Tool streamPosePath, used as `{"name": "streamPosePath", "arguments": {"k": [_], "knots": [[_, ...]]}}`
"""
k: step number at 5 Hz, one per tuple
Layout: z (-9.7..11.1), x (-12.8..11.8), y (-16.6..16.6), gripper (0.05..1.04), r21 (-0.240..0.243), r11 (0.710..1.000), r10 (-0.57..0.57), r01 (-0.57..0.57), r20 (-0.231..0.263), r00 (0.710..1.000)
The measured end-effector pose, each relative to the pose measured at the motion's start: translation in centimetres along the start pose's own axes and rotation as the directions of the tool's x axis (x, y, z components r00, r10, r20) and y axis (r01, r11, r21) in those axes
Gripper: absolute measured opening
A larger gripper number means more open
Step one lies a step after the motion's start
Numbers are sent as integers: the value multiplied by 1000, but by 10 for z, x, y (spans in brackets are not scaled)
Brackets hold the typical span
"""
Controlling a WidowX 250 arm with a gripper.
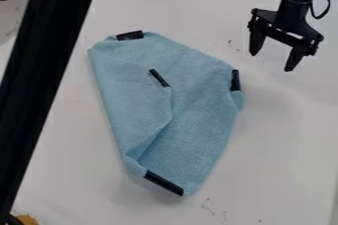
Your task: Unfold the cloth from top right to bottom left
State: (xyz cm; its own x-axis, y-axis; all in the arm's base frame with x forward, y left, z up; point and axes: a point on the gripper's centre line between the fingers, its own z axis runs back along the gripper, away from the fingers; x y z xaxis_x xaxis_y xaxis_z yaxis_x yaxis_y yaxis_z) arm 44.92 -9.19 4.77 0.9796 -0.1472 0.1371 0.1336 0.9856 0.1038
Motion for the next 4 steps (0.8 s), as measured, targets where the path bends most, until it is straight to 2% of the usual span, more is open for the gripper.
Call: {"name": "streamPosePath", "arguments": {"k": [1, 2, 3, 4], "knots": [[-21, -9, -3, 1001, 3, 1000, -1, 1, -49, 999], [-33, -21, -2, 1001, 0, 1000, 16, -16, -52, 999], [-23, -24, 11, 1000, 23, 999, 49, -49, -9, 999], [1, -21, 20, 1000, 49, 996, 71, -74, 47, 996]]}}
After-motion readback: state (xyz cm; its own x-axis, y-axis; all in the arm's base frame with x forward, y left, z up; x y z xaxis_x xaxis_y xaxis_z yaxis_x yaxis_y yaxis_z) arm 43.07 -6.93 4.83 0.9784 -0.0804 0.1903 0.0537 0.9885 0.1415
